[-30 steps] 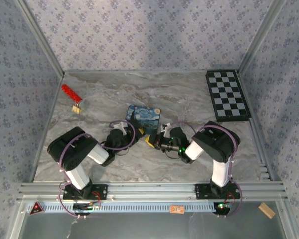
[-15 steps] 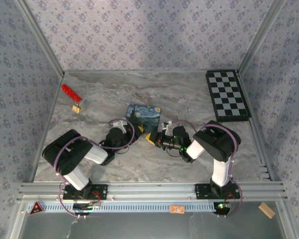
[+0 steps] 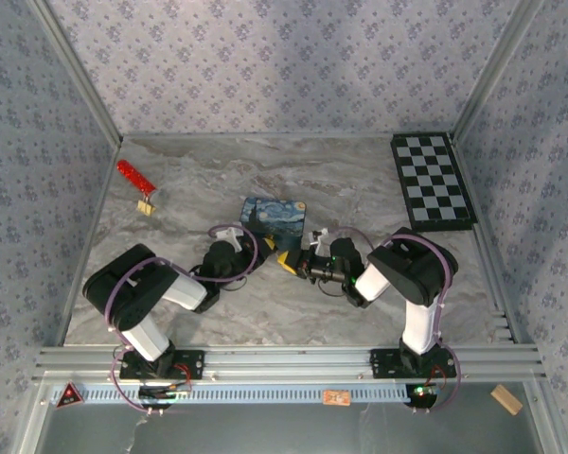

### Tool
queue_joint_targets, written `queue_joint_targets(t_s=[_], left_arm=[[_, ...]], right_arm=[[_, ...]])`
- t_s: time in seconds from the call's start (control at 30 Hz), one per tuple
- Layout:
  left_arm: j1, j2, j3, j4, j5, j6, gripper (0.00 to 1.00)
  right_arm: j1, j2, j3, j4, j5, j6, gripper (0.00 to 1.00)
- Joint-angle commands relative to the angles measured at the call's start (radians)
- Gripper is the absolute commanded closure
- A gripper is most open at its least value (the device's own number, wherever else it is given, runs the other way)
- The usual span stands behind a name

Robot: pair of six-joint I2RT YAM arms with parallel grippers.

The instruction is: Unlock the padlock with the key

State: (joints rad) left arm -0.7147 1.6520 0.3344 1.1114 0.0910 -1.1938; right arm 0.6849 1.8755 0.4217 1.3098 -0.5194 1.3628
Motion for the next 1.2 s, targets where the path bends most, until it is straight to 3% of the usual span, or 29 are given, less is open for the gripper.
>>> queue_joint_targets(t_s=[0.0, 0.2, 0.33, 0.5, 0.57, 0.67, 0.9, 1.17], left_arm=[[-0.064, 0.019, 0.037, 0.126, 0.177, 0.005, 1.0], [-0.068, 0.018, 0.054, 0.145, 0.207, -0.008, 1.0], [-0.075, -0.014, 0.061, 0.107, 0.214, 0.002, 1.0], [-0.086, -0.034, 0.078, 0.078, 0.225, 0.008, 1.0], [-0.092, -0.029, 0.089, 0.074, 0.232, 0.009, 1.0], [-0.099, -0.023, 0.099, 0.077, 0.234, 0.011, 1.0], [-0.11, -0.018, 0.115, 0.108, 0.251, 0.01, 1.0], [-0.114, -0.026, 0.117, 0.128, 0.268, 0.019, 1.0]], right_arm=[[0.002, -0.039, 0.074, -0.015, 0.038, -0.059, 1.0], [-0.033, -0.172, 0.052, -0.241, 0.085, -0.223, 1.0], [-0.056, -0.144, 0.069, -0.099, -0.014, -0.185, 1.0], [-0.011, -0.279, 0.084, -0.419, 0.093, -0.39, 1.0], [-0.01, -0.326, 0.079, -0.468, 0.117, -0.422, 1.0], [-0.043, -0.349, 0.06, -0.419, 0.085, -0.377, 1.0], [-0.089, -0.251, 0.041, -0.121, -0.005, -0.163, 1.0], [-0.102, -0.282, 0.04, -0.111, -0.014, -0.116, 1.0]])
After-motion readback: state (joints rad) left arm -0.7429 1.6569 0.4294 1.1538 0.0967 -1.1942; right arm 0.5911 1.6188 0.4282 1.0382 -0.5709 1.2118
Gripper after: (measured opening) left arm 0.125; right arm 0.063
